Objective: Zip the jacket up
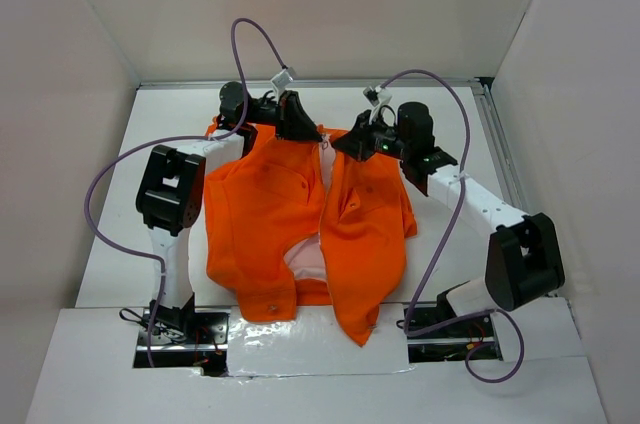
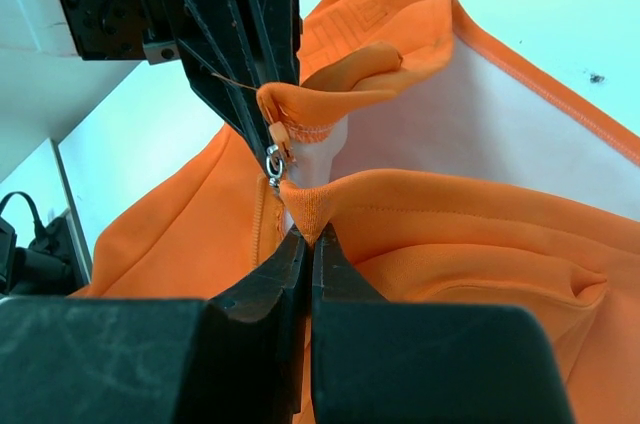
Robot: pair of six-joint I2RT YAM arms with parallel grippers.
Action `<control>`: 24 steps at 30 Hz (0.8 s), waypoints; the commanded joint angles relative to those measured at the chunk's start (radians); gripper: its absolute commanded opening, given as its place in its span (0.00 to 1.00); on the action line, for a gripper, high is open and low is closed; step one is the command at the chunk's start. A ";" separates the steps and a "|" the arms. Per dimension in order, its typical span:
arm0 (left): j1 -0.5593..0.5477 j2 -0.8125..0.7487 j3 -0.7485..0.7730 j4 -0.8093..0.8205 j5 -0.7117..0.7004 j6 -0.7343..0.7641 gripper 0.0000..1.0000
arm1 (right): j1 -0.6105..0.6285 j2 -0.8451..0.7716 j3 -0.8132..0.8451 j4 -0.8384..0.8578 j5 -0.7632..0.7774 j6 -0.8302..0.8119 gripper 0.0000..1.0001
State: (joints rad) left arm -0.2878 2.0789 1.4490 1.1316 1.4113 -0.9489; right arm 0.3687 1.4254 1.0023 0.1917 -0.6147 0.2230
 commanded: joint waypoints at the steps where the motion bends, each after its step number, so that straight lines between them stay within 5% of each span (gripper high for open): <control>1: -0.002 -0.043 0.002 0.080 -0.002 0.012 0.00 | 0.012 0.010 0.050 0.049 -0.025 -0.010 0.00; 24: -0.004 -0.009 -0.001 0.161 0.031 -0.034 0.00 | 0.016 0.027 0.067 0.110 -0.020 0.036 0.00</control>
State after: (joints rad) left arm -0.2886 2.0789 1.4490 1.1976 1.4326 -0.9802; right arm 0.3775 1.4681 1.0267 0.2020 -0.6319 0.2455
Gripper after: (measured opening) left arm 0.165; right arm 0.025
